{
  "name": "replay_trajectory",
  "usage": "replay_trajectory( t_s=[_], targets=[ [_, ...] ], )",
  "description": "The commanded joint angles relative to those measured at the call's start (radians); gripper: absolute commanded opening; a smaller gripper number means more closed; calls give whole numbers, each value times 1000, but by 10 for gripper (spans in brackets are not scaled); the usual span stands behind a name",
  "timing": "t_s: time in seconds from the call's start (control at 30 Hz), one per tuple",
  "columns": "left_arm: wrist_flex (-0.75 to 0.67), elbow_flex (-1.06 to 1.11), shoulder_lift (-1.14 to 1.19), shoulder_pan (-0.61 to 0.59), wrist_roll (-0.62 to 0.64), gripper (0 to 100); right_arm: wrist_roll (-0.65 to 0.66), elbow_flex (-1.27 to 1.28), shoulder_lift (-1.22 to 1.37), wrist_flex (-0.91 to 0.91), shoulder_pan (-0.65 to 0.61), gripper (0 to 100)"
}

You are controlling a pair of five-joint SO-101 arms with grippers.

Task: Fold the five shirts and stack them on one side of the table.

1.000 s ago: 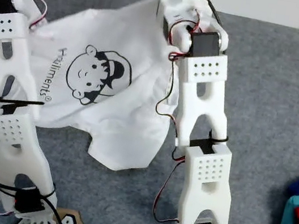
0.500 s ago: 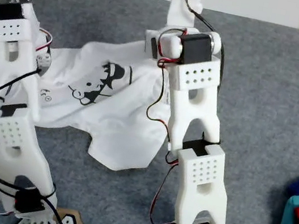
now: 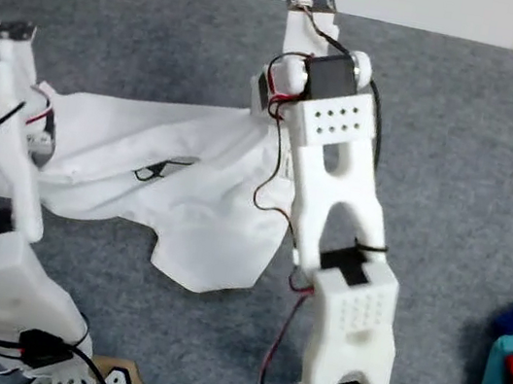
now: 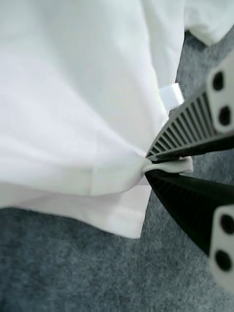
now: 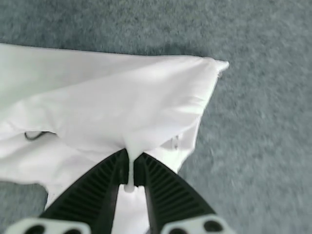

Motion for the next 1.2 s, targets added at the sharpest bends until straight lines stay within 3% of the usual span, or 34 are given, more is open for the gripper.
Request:
replay_trajectory(
  t_s=[0.0, 0.13, 0.47, 0.63, 1.0, 1.17],
  targets=[
    [-64, 67, -85, -41, -34, 5, 32, 229, -205, 7, 10, 6],
    [-87, 94, -97, -74, -55, 5, 48, 479, -329, -48, 18, 7],
    [-89, 99, -88, -154, -149, 5, 68, 1182, -734, -403, -27, 7],
    [-135, 96, -88, -177, -153, 5, 68, 1417, -877, -515, -22, 7],
    [-235, 133, -87, -188, -152, 5, 68, 1452, -1017, -504, -28, 7],
    [-253, 163, -87, -188, -152, 6, 80, 1340, -1003, -344, -128, 7]
  ],
)
